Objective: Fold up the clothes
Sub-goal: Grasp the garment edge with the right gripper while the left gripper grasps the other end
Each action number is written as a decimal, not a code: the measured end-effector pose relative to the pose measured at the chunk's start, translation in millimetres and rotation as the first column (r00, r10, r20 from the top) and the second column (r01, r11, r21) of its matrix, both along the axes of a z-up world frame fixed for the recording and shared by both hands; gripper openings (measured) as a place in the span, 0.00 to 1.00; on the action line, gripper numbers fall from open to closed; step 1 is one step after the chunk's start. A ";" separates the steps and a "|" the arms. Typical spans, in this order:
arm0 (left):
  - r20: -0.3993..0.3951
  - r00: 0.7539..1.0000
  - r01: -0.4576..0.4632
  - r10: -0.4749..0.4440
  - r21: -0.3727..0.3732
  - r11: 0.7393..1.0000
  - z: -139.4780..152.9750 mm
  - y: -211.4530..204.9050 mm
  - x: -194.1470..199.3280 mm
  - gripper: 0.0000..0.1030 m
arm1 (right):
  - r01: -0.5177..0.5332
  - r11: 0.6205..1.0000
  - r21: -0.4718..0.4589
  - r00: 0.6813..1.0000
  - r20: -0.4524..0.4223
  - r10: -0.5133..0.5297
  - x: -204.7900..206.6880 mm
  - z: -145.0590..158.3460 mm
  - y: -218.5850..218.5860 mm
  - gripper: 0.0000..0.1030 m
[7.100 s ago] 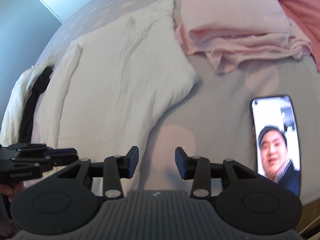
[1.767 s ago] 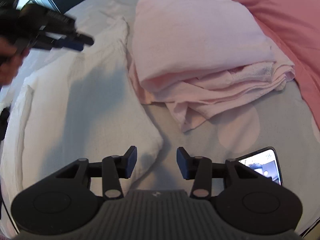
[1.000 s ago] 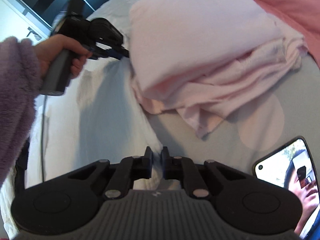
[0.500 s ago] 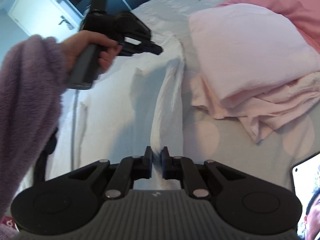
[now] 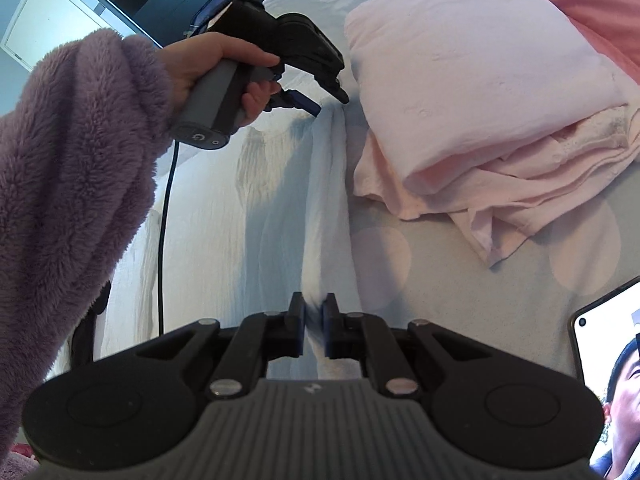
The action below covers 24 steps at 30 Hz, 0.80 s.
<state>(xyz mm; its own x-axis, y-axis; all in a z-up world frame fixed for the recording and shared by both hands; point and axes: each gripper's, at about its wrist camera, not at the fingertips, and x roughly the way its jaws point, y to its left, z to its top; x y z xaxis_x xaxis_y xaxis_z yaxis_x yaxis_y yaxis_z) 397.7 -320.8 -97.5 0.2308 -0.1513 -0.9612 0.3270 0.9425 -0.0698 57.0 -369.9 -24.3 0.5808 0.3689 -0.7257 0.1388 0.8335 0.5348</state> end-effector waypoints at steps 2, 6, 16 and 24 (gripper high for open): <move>0.028 0.999 0.028 -0.030 0.065 0.998 -1.8 -12.7 -5.6 0.42 | 0.004 1.000 0.012 1.000 -0.006 -0.004 -1.1 -2.5 -2.2 0.10; 0.093 0.992 0.073 -0.087 0.150 0.986 -5.6 -25.6 -16.6 0.41 | 0.014 1.000 0.026 1.000 -0.004 -0.014 -3.5 -2.4 -5.3 0.10; 0.141 0.989 0.059 -0.048 -0.076 0.995 26.8 29.7 -9.8 0.09 | 0.025 0.999 0.029 1.000 0.012 -0.025 -2.7 0.6 -8.9 0.10; 0.121 0.989 -0.033 0.085 -0.380 0.924 72.6 119.2 -5.1 0.09 | -0.064 0.996 0.064 0.997 0.055 0.061 -7.8 1.3 8.5 0.10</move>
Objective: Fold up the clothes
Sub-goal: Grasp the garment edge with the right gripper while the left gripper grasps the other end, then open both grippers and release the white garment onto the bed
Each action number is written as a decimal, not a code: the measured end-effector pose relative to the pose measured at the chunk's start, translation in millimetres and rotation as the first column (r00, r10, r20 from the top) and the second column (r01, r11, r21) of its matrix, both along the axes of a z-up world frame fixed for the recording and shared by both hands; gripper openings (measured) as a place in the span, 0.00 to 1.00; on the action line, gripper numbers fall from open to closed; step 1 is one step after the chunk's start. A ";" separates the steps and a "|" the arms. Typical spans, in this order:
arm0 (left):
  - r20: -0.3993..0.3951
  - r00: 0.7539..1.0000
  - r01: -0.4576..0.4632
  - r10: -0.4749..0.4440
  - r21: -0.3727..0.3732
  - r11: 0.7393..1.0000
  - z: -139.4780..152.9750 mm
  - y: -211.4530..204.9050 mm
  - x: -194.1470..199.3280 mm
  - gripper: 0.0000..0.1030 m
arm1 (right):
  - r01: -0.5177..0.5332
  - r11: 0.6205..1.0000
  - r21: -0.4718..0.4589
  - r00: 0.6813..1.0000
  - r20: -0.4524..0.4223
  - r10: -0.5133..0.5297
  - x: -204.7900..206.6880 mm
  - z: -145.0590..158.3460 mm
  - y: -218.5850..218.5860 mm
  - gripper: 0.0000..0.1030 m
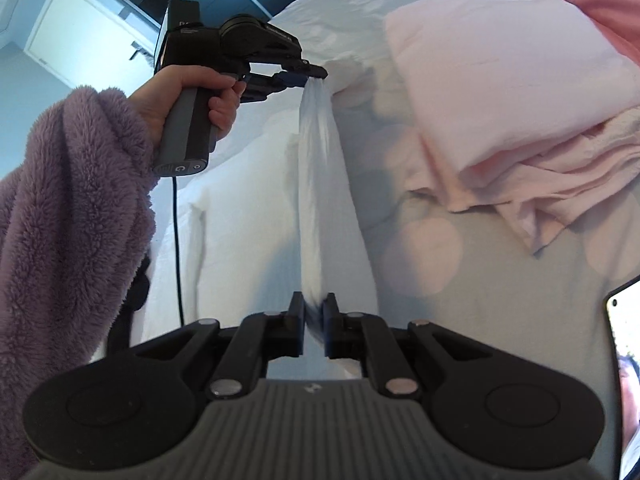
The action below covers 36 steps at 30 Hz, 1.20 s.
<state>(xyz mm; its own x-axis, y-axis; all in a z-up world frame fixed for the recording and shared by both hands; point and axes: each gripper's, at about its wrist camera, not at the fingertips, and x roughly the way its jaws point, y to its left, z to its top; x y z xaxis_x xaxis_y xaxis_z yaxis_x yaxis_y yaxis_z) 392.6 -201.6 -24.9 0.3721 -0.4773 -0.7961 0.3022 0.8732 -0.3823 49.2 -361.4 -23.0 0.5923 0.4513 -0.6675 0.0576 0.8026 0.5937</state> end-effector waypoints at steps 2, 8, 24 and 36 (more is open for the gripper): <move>0.005 1.000 -0.023 0.023 -0.042 0.999 3.1 23.7 -3.6 0.09 | -0.034 0.999 -0.008 0.999 0.010 0.034 -0.3 2.2 10.6 0.10; 0.002 0.996 -0.088 0.089 -0.142 0.986 -15.2 88.8 -10.1 0.09 | -0.118 0.993 0.014 0.993 -0.022 0.119 3.2 -9.6 52.2 0.10; -0.040 0.987 -0.160 0.156 -0.139 0.977 -82.3 149.3 -10.3 0.10 | -0.242 0.967 -0.081 0.964 -0.136 0.230 19.3 -50.8 115.9 0.10; 0.008 0.996 -0.094 0.094 -0.014 0.996 -26.5 178.0 -83.1 0.38 | -0.290 0.952 -0.103 0.956 -0.088 0.281 15.8 -29.4 120.7 0.42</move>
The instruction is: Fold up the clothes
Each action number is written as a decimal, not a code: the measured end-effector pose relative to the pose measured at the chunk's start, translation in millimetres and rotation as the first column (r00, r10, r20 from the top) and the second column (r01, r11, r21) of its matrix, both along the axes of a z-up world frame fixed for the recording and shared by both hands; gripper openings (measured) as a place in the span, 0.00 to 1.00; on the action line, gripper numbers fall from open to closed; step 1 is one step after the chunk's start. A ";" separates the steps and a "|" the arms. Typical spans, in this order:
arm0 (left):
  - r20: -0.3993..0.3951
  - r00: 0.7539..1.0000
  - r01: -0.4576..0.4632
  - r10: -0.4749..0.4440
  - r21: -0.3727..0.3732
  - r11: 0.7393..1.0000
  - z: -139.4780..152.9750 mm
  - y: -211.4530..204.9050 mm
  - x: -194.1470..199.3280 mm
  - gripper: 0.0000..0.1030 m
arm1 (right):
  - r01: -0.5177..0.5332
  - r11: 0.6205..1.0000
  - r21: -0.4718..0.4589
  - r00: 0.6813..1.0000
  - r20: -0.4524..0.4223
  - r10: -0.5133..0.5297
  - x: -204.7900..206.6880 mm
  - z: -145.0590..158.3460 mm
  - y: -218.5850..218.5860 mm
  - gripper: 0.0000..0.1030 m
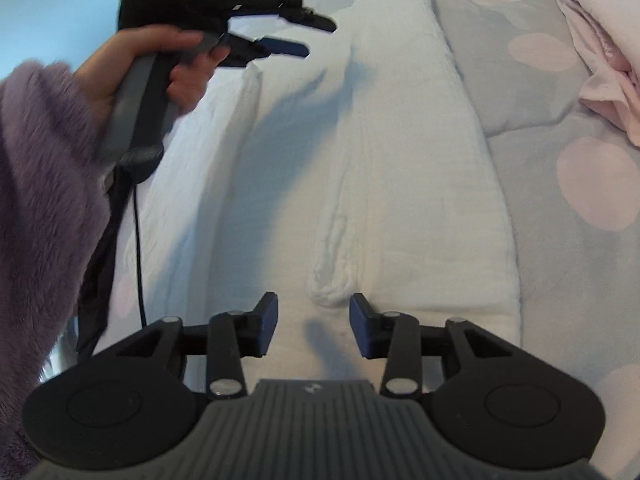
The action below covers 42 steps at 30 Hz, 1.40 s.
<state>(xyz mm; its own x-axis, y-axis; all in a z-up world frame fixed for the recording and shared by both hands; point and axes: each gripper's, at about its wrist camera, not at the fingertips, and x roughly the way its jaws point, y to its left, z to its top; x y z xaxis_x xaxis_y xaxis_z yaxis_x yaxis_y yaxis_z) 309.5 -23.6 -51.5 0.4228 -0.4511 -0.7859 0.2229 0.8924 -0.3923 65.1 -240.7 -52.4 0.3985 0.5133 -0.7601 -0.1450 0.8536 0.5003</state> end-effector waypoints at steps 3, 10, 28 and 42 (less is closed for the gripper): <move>-0.007 1.000 0.020 -0.020 -0.006 1.000 12.4 7.8 -42.0 0.40 | 0.015 1.000 -0.006 0.998 0.059 -0.014 -8.9 18.9 -16.6 0.43; -0.042 0.994 0.099 -0.101 -0.031 0.995 9.7 0.0 -142.8 0.38 | 0.074 0.982 -0.174 0.985 0.165 -0.045 -39.3 38.8 -57.8 0.43; -0.043 0.994 0.101 -0.100 0.019 0.995 -49.0 -35.4 -206.9 0.14 | -0.032 0.878 -0.477 0.967 0.208 0.148 -104.3 -20.7 -40.6 0.10; 0.069 0.998 0.006 -0.010 0.065 0.998 41.4 42.7 -261.5 0.23 | 0.037 0.932 -0.360 0.950 0.303 0.080 -117.1 38.9 -4.2 0.40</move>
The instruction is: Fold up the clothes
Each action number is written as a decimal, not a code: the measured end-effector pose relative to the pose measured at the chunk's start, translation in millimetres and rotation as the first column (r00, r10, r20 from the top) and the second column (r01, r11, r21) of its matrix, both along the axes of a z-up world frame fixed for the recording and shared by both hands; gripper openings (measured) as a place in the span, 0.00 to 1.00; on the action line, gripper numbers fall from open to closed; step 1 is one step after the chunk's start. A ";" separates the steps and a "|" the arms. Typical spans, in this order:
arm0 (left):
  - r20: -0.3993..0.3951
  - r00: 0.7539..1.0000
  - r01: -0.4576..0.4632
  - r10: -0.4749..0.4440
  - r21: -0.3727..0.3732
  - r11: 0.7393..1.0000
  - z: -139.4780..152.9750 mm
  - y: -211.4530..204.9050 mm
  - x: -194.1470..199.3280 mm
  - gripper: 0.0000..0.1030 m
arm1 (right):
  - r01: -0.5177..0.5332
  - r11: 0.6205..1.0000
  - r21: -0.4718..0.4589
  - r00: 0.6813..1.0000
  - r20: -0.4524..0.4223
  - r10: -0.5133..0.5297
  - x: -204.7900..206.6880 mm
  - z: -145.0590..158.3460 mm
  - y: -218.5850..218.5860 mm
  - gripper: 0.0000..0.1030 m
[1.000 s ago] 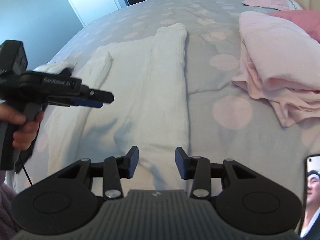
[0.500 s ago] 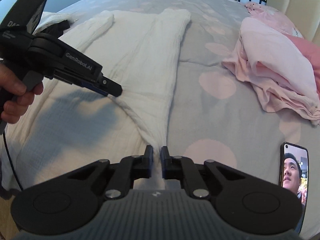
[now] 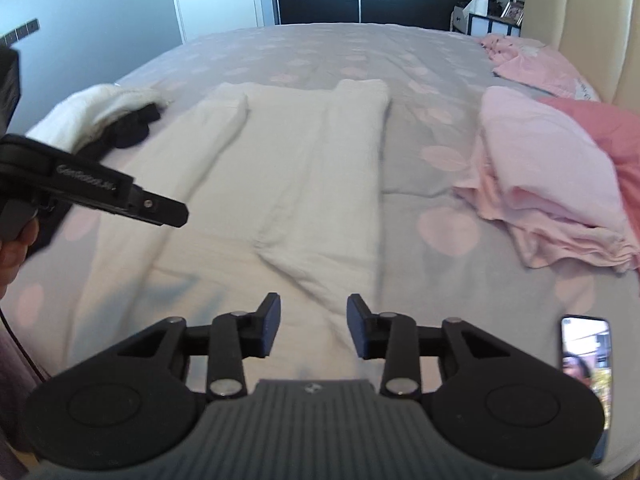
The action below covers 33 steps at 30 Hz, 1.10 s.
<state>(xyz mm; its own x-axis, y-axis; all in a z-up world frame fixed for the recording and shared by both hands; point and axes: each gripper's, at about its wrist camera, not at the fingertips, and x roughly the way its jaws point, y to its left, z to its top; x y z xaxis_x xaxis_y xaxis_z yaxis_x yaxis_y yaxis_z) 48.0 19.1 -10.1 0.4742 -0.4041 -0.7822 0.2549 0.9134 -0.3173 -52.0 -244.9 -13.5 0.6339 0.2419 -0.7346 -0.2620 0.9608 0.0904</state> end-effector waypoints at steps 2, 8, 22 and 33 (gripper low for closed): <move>0.025 0.999 -0.022 0.021 0.034 0.999 11.6 25.8 -7.2 0.23 | -0.023 1.000 0.013 1.000 -0.013 0.024 3.3 -0.7 21.4 0.40; 0.076 0.987 -0.153 0.141 0.198 0.968 28.7 112.0 -16.2 0.25 | -0.142 0.989 0.036 0.990 -0.019 0.143 16.9 -8.1 97.4 0.43; 0.050 0.994 -0.112 0.102 0.326 0.939 2.0 188.2 76.8 0.25 | -0.404 0.914 -0.011 0.914 -0.049 0.404 79.3 -38.3 264.3 0.36; 0.040 0.999 -0.037 0.025 0.336 0.941 -18.3 198.8 150.4 0.25 | -0.488 0.823 -0.292 0.871 -0.106 0.479 106.2 -74.9 339.1 0.38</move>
